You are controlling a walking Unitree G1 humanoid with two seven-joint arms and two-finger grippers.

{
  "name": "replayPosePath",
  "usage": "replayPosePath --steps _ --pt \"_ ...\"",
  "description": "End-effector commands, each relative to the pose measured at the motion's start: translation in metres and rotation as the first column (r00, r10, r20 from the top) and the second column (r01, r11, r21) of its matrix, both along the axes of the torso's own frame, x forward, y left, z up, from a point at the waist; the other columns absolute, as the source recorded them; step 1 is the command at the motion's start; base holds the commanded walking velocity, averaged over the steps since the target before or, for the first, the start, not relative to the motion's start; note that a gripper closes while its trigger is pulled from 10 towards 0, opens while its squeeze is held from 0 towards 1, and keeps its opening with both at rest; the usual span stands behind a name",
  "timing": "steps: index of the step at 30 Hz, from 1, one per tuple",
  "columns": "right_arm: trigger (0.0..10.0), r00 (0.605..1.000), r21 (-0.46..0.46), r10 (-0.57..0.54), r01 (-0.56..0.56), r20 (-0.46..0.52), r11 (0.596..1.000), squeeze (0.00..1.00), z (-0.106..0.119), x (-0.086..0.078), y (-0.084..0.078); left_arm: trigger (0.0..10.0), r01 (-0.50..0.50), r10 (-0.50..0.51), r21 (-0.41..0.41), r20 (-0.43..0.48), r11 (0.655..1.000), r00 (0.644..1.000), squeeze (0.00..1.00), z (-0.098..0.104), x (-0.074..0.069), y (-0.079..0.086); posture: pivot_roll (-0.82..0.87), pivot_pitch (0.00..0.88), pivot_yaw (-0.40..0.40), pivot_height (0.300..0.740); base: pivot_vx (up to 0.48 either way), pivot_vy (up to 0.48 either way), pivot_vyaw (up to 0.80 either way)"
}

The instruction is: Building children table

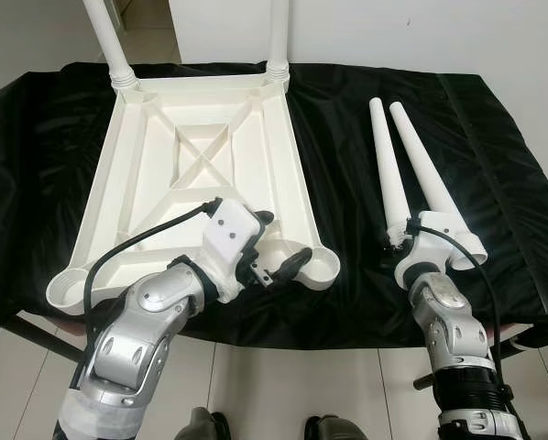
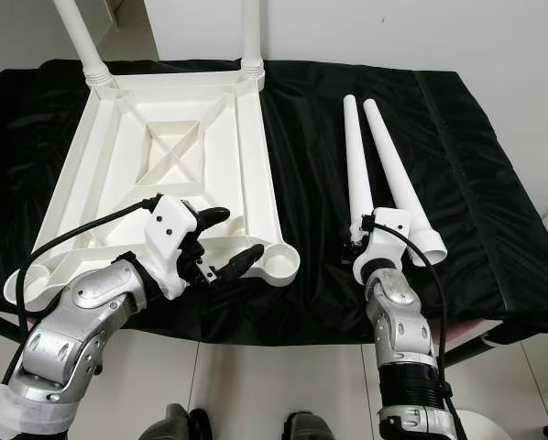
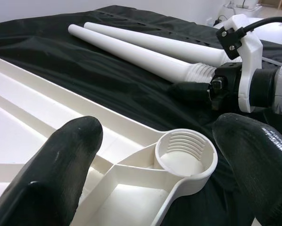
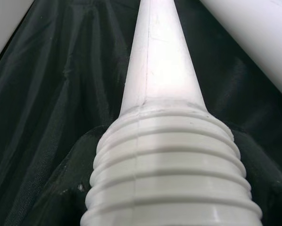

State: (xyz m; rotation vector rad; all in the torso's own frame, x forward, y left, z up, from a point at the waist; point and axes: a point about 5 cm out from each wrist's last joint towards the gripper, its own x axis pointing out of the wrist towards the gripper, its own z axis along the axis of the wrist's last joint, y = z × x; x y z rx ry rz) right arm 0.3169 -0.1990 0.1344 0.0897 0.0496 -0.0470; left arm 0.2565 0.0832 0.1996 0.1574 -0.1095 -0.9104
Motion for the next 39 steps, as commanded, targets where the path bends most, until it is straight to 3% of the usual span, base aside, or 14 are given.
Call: replayPosePath --steps 1,2,13,27,39 --pt "0.0 1.000 0.014 -0.018 0.018 -0.002 1.000 0.00 -0.004 -0.003 0.001 10.0 -0.107 0.107 -0.010 0.012 0.994 0.994 0.00 0.002 0.003 0.005 -0.15 0.140 0.028 0.740 0.000 0.000 0.00" --pt "10.0 0.999 -0.003 -0.043 0.043 0.000 0.999 0.00 -0.004 -0.003 0.000 10.0 -0.115 0.115 -0.014 0.001 0.993 0.993 0.00 0.001 0.004 0.006 -0.15 0.134 0.029 0.740 0.000 0.000 0.00" --pt "10.0 0.998 -0.071 -0.046 0.049 0.043 0.996 0.00 -0.001 -0.002 0.003 10.0 -0.130 0.130 -0.002 -0.016 0.992 0.991 0.00 0.000 0.007 0.006 -0.15 0.125 0.030 0.740 0.000 0.000 0.00" --pt "10.0 0.999 -0.062 -0.018 0.021 0.046 0.998 0.00 -0.005 -0.003 0.007 10.0 -0.147 0.147 -0.007 -0.046 0.989 0.988 0.00 -0.001 0.011 0.008 -0.15 0.104 0.034 0.740 0.000 0.000 0.00" --pt "10.0 0.995 -0.069 0.003 0.004 0.098 0.998 0.00 0.003 0.006 0.010 10.0 -0.139 0.139 -0.014 -0.024 0.990 0.990 0.00 0.002 0.018 0.004 -0.14 0.014 0.033 0.740 0.000 0.000 0.00"
